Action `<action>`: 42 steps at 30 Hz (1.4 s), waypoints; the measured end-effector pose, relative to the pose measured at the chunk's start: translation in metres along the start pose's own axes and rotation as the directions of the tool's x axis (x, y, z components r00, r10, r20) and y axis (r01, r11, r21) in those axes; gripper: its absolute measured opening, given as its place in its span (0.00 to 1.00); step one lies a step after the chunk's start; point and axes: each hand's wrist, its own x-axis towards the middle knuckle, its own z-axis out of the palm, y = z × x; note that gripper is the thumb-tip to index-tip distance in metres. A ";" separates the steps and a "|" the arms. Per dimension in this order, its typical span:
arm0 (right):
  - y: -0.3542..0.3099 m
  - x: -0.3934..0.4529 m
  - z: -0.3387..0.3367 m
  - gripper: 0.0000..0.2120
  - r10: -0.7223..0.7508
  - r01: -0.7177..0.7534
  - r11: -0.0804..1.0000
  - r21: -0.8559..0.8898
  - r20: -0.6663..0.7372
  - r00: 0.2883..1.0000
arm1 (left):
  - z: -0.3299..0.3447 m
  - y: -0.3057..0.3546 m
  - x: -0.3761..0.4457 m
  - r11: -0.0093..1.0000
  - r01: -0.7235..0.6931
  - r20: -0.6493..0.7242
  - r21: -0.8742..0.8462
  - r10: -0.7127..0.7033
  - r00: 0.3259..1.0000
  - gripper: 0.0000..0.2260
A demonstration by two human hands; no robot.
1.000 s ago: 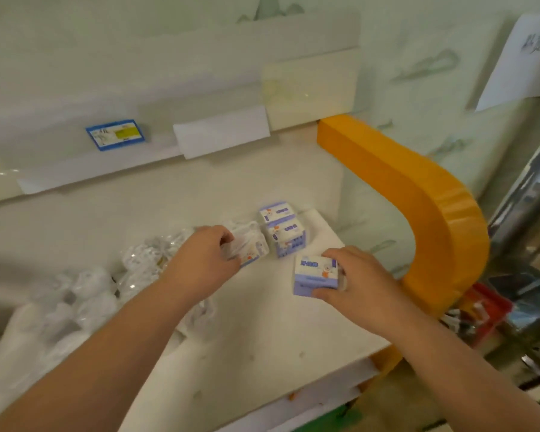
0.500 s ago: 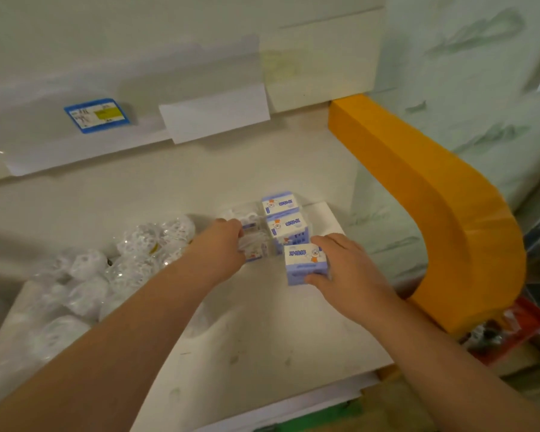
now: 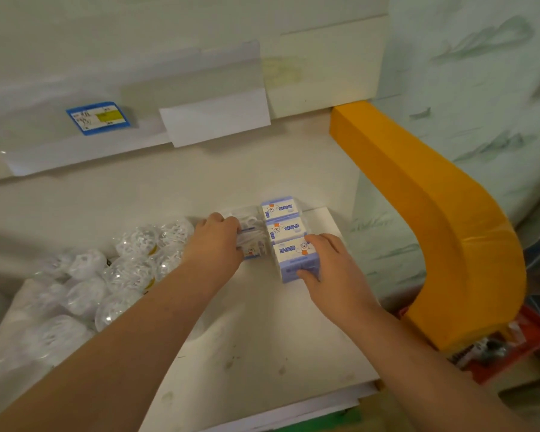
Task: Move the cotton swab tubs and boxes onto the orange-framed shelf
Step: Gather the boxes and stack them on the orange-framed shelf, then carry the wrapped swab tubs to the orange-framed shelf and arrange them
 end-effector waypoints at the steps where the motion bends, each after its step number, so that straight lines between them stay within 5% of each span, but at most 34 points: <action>1: 0.001 0.000 0.001 0.24 0.005 -0.005 1.000 -0.002 -0.001 1.000 | -0.002 0.001 0.000 1.000 0.003 0.005 0.005 -0.003 1.000 0.16; 7: -0.003 -0.003 -0.004 0.27 -0.034 0.031 0.998 -0.062 -0.038 0.999 | -0.019 0.005 -0.013 0.999 -0.047 -0.019 -0.005 0.047 0.999 0.19; 15: -0.049 -0.002 -0.020 0.27 -0.160 0.158 0.987 -0.028 -0.115 0.980 | -0.063 -0.013 -0.063 0.993 -0.069 -0.255 -0.098 0.042 0.966 0.20; 32: -0.195 -0.006 0.070 0.23 -0.431 0.417 0.899 0.131 0.101 0.897 | -0.122 -0.145 -0.235 0.913 0.405 -0.365 -0.056 -0.396 0.843 0.23; 42: -0.314 -0.082 0.130 0.22 -0.502 0.497 0.865 0.071 0.169 0.848 | -0.156 -0.241 -0.350 0.904 0.403 -0.454 -0.139 -0.420 0.786 0.25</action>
